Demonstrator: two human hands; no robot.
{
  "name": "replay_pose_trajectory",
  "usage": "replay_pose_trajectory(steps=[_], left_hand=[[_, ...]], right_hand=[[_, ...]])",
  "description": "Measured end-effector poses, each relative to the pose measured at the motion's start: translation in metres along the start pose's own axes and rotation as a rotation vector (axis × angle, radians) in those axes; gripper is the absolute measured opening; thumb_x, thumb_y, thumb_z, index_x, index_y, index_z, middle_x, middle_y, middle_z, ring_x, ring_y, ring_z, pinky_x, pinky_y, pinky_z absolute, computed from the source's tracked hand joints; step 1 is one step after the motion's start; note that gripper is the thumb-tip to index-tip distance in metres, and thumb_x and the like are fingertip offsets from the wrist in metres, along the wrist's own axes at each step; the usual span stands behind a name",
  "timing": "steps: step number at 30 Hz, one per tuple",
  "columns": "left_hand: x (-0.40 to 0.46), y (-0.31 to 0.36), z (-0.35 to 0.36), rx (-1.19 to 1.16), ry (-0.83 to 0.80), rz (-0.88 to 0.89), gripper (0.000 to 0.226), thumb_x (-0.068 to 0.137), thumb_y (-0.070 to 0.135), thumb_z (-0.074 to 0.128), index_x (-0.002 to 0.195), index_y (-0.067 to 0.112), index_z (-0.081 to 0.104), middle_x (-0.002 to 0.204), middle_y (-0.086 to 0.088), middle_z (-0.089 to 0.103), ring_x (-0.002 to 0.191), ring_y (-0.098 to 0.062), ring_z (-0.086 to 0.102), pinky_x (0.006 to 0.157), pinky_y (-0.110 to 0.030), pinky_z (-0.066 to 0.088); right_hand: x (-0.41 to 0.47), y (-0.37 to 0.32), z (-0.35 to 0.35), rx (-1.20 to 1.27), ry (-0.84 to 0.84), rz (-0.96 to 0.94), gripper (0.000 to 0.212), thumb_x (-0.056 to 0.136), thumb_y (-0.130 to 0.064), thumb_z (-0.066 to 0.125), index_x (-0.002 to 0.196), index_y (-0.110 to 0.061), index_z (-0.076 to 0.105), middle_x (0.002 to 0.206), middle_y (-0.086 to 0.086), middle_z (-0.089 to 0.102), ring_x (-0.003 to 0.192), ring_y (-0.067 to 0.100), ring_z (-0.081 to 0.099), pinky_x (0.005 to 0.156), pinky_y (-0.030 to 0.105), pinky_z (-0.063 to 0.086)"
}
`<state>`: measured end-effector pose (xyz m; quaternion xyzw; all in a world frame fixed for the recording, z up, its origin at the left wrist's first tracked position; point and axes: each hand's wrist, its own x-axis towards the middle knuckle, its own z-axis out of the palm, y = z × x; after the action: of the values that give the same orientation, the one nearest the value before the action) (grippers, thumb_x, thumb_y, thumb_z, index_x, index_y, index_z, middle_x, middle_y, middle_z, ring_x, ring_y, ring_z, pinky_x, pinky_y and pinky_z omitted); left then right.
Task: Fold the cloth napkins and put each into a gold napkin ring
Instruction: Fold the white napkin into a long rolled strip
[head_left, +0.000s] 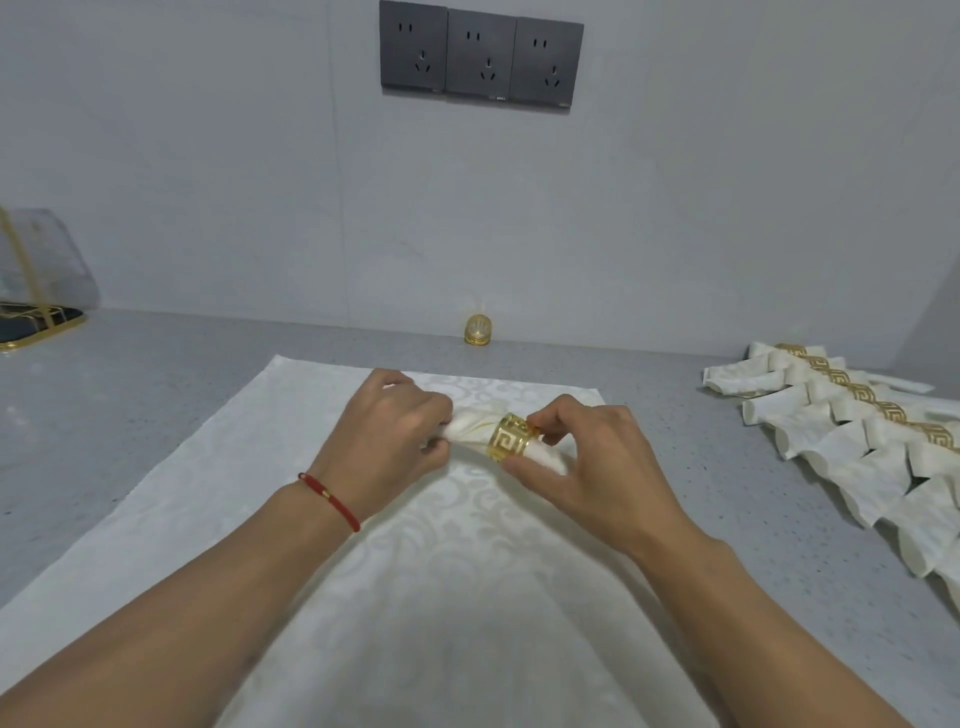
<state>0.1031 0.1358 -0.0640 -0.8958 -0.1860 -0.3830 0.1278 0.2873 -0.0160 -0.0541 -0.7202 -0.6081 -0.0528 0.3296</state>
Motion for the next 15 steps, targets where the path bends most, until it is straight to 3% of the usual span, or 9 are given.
replay_pose_trajectory(steps=[4, 7, 12, 15], left_hand=[[0.003, 0.011, 0.002, -0.037, 0.091, 0.048, 0.014, 0.064, -0.001, 0.057, 0.061, 0.010, 0.048, 0.054, 0.000, 0.040, 0.052, -0.023, 0.038, 0.069, -0.031, 0.041], [0.002, 0.013, 0.002, -0.029, 0.151, 0.083, 0.016, 0.063, -0.006, 0.055, 0.061, 0.007, 0.047, 0.055, -0.003, 0.039, 0.055, -0.024, 0.036, 0.067, -0.030, 0.040], [0.003, 0.010, -0.001, -0.001, 0.223, 0.098, 0.014, 0.067, -0.008, 0.055, 0.062, 0.004, 0.050, 0.057, -0.005, 0.043, 0.057, -0.028, 0.044, 0.070, -0.034, 0.045], [0.003, 0.007, -0.002, 0.016, 0.245, 0.110, 0.013, 0.069, -0.007, 0.052, 0.063, 0.005, 0.050, 0.058, -0.004, 0.044, 0.058, -0.027, 0.044, 0.072, -0.036, 0.047]], right_hand=[[0.000, 0.000, 0.004, 0.059, 0.023, 0.037, 0.041, 0.089, -0.062, 0.065, 0.118, -0.034, 0.059, 0.109, -0.015, 0.071, 0.107, 0.013, 0.063, 0.087, 0.032, 0.051], [-0.002, -0.002, 0.002, 0.190, 0.003, 0.074, 0.045, 0.092, -0.055, 0.065, 0.128, -0.031, 0.053, 0.122, -0.017, 0.065, 0.109, 0.005, 0.061, 0.085, 0.019, 0.045], [0.000, -0.009, 0.004, 0.347, 0.046, 0.254, 0.037, 0.087, -0.057, 0.071, 0.101, -0.028, 0.052, 0.082, -0.008, 0.062, 0.063, 0.005, 0.053, 0.052, 0.017, 0.038], [0.002, -0.010, 0.004, 0.399, 0.036, 0.227, 0.028, 0.088, -0.052, 0.072, 0.085, -0.024, 0.066, 0.065, -0.014, 0.058, 0.056, 0.003, 0.047, 0.051, 0.015, 0.034]])
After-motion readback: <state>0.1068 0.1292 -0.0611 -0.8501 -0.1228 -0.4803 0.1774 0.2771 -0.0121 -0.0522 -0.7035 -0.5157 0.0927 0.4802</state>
